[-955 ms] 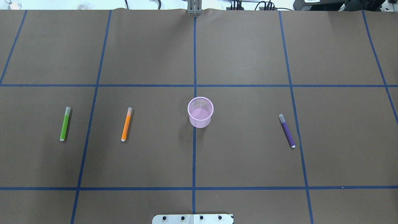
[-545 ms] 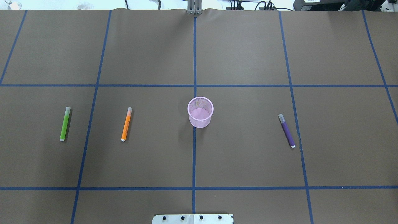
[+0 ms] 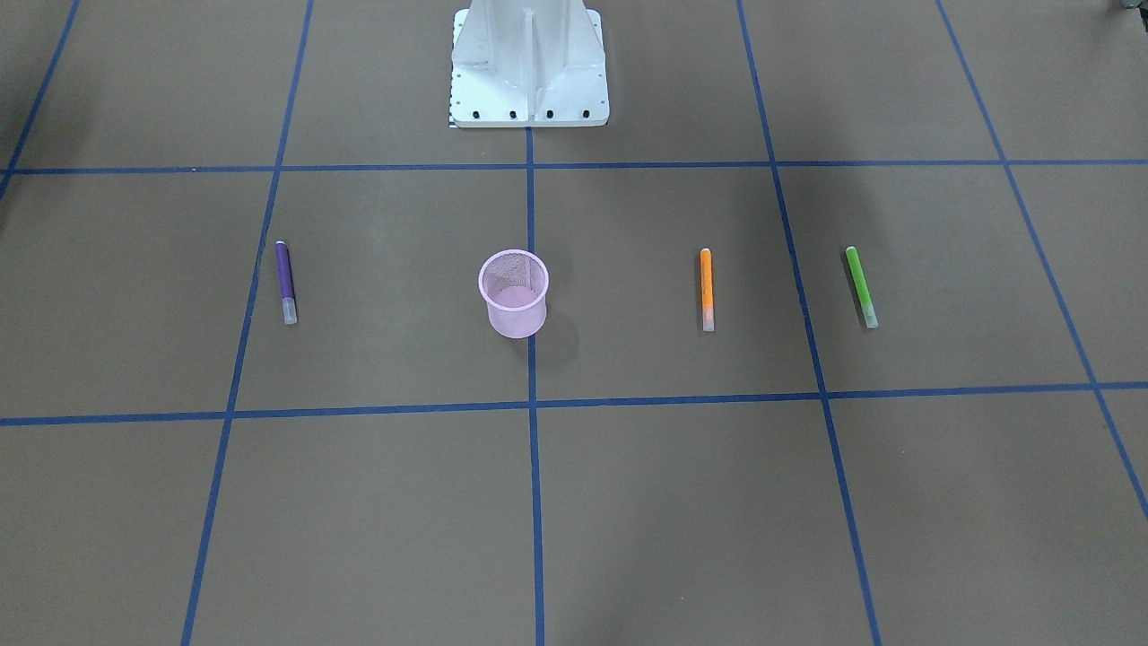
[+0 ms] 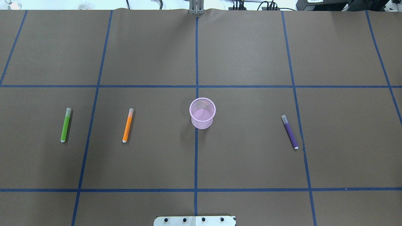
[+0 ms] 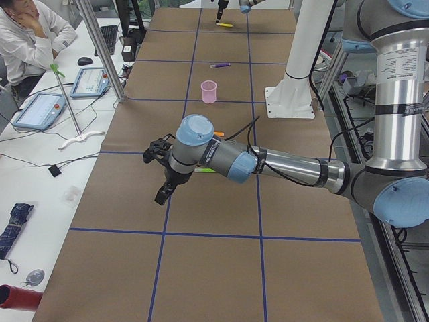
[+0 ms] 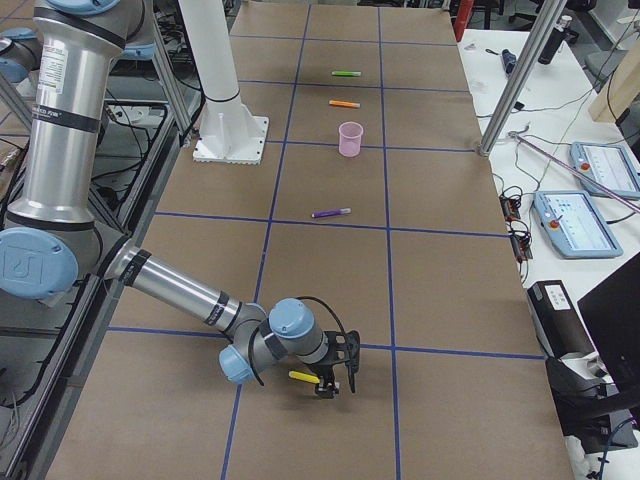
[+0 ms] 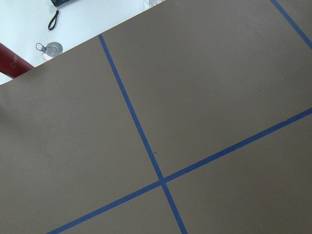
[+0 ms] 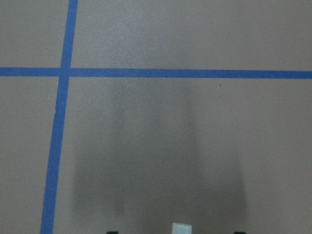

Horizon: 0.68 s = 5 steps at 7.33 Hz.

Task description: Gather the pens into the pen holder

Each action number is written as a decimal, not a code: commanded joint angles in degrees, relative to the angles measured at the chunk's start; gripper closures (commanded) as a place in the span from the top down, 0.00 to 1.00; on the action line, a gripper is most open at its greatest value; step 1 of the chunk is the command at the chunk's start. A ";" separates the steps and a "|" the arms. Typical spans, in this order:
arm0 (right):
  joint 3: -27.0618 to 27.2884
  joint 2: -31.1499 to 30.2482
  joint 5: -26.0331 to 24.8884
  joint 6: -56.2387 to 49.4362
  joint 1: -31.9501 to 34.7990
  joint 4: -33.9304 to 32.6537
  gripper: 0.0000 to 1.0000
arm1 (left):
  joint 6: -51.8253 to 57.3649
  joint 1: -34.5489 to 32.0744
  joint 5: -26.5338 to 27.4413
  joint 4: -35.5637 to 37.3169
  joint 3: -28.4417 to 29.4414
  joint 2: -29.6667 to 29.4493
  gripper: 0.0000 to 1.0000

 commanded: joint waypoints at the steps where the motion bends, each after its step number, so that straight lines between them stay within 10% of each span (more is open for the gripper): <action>1: -2.45 -1.18 0.11 6.56 -0.41 6.37 0.67 | 0.07 0.00 -0.09 0.00 0.00 0.09 1.00; 5: -3.77 -0.92 -0.50 6.57 -3.04 6.74 0.60 | 0.07 0.00 -0.09 0.00 0.00 0.17 1.00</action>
